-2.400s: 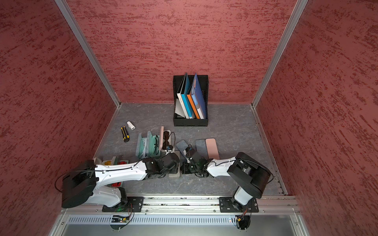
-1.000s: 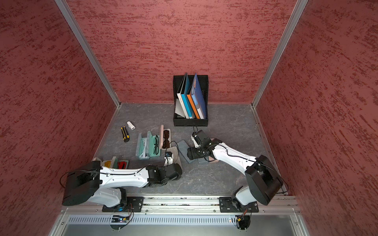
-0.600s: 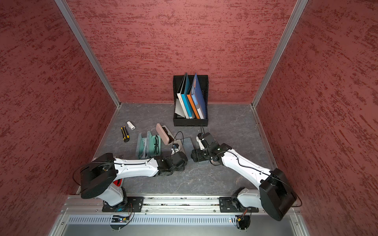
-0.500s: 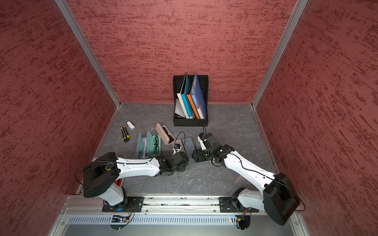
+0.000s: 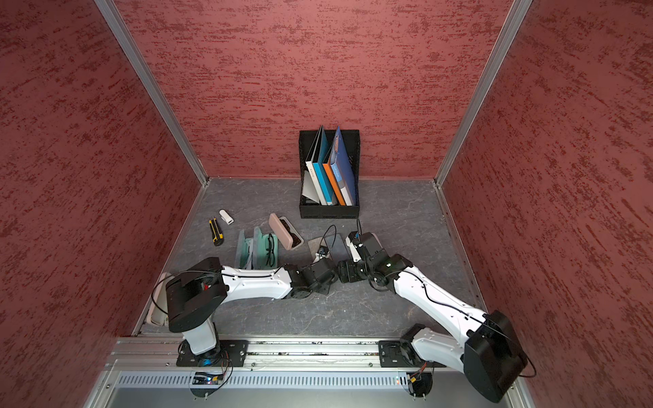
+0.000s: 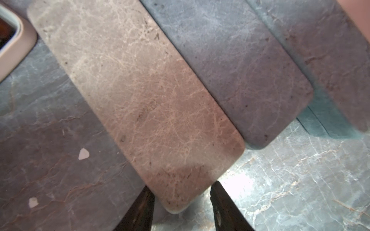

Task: Close the glasses case
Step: Move the glasses case to the center of the board.

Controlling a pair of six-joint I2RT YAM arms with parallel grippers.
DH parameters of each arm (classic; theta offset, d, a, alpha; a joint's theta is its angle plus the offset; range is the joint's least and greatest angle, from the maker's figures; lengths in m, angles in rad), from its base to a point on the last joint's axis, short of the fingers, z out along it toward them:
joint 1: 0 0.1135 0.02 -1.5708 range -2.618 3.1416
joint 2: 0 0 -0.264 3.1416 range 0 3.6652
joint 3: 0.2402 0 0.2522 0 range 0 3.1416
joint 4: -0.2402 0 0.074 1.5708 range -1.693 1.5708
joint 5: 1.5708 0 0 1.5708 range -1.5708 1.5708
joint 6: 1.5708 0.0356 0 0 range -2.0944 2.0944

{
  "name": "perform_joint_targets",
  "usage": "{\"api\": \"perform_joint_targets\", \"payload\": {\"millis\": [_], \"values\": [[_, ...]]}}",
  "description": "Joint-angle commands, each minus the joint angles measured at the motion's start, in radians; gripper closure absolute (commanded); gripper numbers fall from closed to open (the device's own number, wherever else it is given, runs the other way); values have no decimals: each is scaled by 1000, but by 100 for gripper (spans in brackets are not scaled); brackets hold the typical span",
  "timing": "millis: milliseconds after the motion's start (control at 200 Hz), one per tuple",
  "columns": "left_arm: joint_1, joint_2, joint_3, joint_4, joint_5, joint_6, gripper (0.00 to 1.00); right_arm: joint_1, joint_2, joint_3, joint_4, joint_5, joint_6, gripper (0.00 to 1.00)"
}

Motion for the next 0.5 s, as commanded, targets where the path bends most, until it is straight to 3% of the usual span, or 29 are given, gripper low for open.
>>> {"api": "perform_joint_targets", "payload": {"millis": [0,496], "values": [[6,45,18,2,66,57,53,-14,-20,-13,-8,-6,2,19],[44,135,134,43,123,192,52,-112,-91,-31,-55,-32,23,18]]}}
